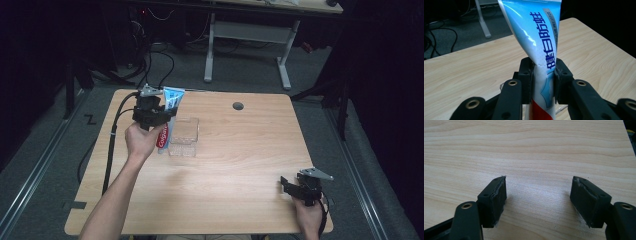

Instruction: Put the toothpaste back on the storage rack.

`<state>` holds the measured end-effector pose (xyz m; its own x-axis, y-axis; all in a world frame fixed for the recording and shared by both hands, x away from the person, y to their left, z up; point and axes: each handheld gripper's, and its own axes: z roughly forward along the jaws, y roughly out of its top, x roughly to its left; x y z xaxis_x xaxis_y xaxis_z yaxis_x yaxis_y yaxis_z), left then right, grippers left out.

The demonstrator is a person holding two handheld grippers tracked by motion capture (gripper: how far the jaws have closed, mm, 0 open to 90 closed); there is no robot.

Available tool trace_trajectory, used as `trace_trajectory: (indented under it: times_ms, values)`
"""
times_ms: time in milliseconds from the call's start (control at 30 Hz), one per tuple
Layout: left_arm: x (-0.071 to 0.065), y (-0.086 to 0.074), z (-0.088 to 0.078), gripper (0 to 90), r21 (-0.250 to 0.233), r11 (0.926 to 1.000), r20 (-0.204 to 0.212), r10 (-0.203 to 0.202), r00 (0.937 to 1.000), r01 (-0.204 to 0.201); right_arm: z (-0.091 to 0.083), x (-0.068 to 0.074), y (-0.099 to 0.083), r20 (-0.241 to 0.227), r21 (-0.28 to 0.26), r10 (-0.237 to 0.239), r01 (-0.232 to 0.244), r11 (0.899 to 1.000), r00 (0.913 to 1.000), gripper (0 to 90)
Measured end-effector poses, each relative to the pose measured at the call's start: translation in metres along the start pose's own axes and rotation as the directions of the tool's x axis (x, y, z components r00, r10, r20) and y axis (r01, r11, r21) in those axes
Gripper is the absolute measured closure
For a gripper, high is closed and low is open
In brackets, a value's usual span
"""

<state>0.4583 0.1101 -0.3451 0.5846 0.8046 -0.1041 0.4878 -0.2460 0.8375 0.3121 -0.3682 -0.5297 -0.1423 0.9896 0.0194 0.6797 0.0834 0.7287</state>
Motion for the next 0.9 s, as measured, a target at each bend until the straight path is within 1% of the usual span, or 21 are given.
trace_trajectory:
  times_ms: [67,200,233,300,400,467,533,833,900]
  values:
    - [0.0,0.003,0.003,72.2,-0.008,0.9999,0.002,-0.006,1.0,0.006,0.0,0.0,0.0,0.0,0.0,0.001,-0.001,1.0,1.0,29.5]
    - [0.001,0.008,0.007,72.2,-0.012,0.9999,0.0,-0.005,1.0,0.005,0.0,0.0,0.0,-0.001,0.0,0.0,0.0,1.0,1.0,29.5]
    - [0.001,0.009,0.008,72.1,-0.022,0.9997,0.002,-0.008,1.0,0.008,0.0,0.0,0.0,-0.001,0.0,0.0,0.0,1.0,1.0,29.5]
    - [0.001,0.011,0.01,72.1,-0.023,0.9996,0.004,-0.015,0.9999,0.015,0.0,0.0,0.0,-0.001,0.0,0.0,0.0,1.0,1.0,29.5]
    - [0.0,0.013,0.014,72.1,-0.026,0.9996,-0.002,-0.009,1.0,0.009,0.0,0.0,0.0,-0.001,0.0,0.0,0.0,1.0,1.0,29.5]
    - [0.0,0.015,0.016,72.1,-0.032,0.9994,0.0,-0.007,1.0,0.007,0.0,0.0,0.0,-0.001,0.0,0.0,0.0,1.0,1.0,29.5]
    - [0.0,0.017,0.019,72.2,-0.046,0.9988,-0.001,-0.015,0.9999,0.015,0.0,0.0,0.0,-0.002,-0.001,0.003,-0.003,1.0,1.0,29.5]
    - [0.001,0.021,0.025,72.1,-0.076,0.9964,-0.002,-0.036,0.9993,0.036,0.0,0.0,0.0,-0.003,-0.002,0.002,-0.002,1.0,1.0,29.5]
    - [0.001,0.021,0.028,72.0,-0.076,0.9966,-0.01,-0.033,0.9994,0.032,0.0,0.0,0.0,-0.003,-0.002,0.002,-0.002,1.0,1.0,29.5]
